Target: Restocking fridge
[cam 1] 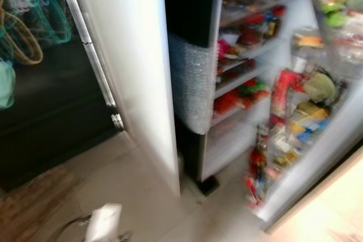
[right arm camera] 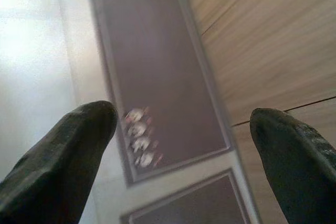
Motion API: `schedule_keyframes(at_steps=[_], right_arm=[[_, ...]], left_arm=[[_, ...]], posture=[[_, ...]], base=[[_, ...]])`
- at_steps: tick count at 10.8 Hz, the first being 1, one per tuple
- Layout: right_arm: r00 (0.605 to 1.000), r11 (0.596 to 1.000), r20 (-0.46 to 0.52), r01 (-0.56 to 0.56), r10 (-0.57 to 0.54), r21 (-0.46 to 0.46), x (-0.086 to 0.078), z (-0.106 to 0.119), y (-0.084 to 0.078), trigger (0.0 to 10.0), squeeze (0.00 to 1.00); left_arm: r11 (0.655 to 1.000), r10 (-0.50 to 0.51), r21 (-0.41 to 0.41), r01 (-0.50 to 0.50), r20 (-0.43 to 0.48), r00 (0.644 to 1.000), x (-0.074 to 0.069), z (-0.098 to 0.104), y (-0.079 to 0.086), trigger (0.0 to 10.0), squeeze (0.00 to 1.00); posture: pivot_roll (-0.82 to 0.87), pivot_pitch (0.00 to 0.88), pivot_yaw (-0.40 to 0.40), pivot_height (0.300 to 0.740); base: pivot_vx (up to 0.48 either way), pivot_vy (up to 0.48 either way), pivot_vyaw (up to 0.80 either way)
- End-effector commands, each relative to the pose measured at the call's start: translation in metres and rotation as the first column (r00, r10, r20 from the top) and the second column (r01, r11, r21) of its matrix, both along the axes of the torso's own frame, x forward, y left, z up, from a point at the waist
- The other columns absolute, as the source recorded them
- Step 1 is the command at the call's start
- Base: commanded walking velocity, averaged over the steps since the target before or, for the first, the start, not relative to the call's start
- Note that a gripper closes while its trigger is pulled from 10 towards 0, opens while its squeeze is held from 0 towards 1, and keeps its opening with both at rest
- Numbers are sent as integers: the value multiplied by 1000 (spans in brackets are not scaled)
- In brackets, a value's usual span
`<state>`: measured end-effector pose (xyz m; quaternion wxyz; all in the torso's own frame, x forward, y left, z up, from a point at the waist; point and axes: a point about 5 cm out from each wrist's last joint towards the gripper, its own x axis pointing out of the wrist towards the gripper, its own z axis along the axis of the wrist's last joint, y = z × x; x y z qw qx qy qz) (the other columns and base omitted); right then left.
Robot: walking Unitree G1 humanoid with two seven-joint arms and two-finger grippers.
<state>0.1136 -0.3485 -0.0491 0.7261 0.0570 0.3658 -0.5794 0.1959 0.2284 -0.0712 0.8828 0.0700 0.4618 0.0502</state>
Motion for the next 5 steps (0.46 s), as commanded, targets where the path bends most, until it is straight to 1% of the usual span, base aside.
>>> schedule_keyframes(at_steps=[1,2,3,4,5], right_arm=[[1000,999,22,-14,13,51,10,-8,21,10000,0],[1000,999,17,-5,5,48,9,-9,21,10000,0],[999,999,39,-10,9,40,12,-6,18,10000,0],[997,999,62,-38,37,9,18,1,10,10000,0],[995,998,101,-12,18,-55,24,13,-3,10000,0]], left_arm=[[999,-42,-19,41,0,999,3,-1,-14,10000,0],[999,-42,-19,42,-1,999,3,-2,-14,10000,0],[999,-43,-19,43,-1,999,3,-2,-14,10000,0],[999,-43,-18,43,0,999,3,-1,-14,10000,0],[999,-43,-17,43,1,999,3,-1,-14,10000,0]], posture=[[-52,0,13,740],[-53,0,14,740],[-51,0,14,740],[-52,0,15,740],[-52,0,15,740]], base=[[0,0,0],[0,0,0],[0,0,0],[0,0,0],[0,0,0]])
